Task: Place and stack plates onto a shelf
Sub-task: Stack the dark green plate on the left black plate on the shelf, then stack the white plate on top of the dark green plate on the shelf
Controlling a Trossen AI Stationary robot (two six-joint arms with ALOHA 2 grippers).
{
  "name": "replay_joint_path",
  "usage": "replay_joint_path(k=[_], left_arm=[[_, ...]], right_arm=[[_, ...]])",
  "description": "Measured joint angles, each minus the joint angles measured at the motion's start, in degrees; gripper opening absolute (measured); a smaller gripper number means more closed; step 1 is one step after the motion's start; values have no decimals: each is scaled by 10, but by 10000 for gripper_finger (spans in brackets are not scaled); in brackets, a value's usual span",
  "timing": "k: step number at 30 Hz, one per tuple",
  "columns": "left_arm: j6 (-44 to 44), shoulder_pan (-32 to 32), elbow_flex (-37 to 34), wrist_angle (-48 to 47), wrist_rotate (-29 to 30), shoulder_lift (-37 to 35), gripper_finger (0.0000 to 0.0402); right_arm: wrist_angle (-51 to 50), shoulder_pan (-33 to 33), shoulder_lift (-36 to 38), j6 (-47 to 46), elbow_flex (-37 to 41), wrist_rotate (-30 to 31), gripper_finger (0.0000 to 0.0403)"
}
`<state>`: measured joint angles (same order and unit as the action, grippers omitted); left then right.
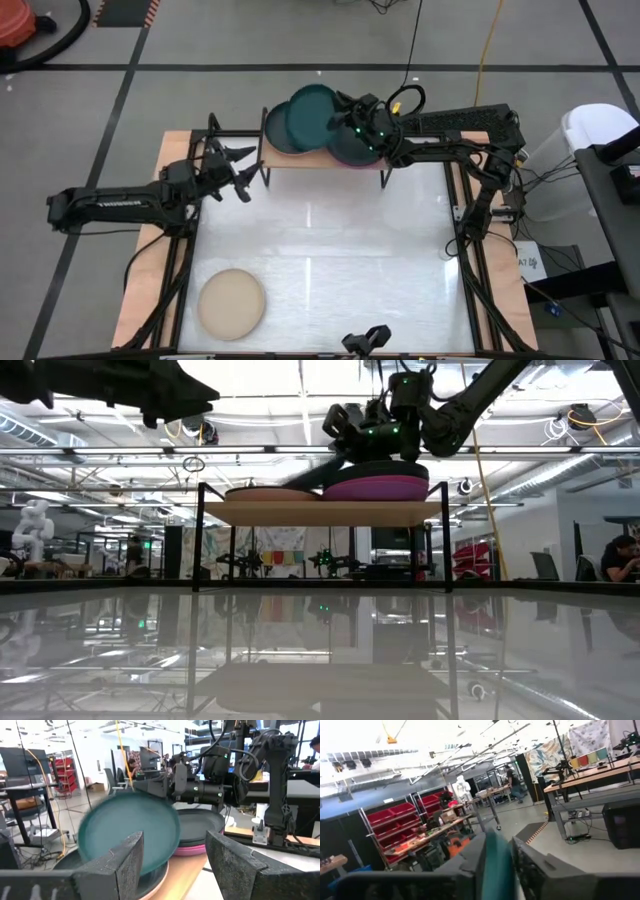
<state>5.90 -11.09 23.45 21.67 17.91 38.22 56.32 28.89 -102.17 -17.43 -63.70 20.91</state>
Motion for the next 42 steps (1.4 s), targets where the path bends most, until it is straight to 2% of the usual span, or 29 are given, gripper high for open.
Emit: replay_joint_path(k=[5,11,13,17,21,24,28,31,36,42], left_arm=[[1,0,0,25,0,30,218],[25,0,0,31,0,42,218],[27,0,0,29,0,42,218],[25,1,0,21,-2,42,218],[20,22,5,29,-74,38,218],[15,49,22,-2,-87,36,218],[13,87,56,-156,-114,44,218],[-14,115,77,-239,-132,64,218],[-96,152,88,-306,-142,110,218],[-199,179,88,-410,-203,179,218]], right_arm=[[-21,0,-2,-12,0,0,124],[-23,-8,-2,4,0,-31,136],[-27,-9,-2,4,0,-63,135],[-32,-10,12,2,1,-173,131],[-45,-25,47,11,17,-258,131],[-72,-48,83,40,46,-285,130],[-71,-92,139,95,94,-284,130],[-69,-125,183,114,122,-284,130],[-70,-178,242,137,173,-276,130],[-74,-225,265,155,241,-202,130]])
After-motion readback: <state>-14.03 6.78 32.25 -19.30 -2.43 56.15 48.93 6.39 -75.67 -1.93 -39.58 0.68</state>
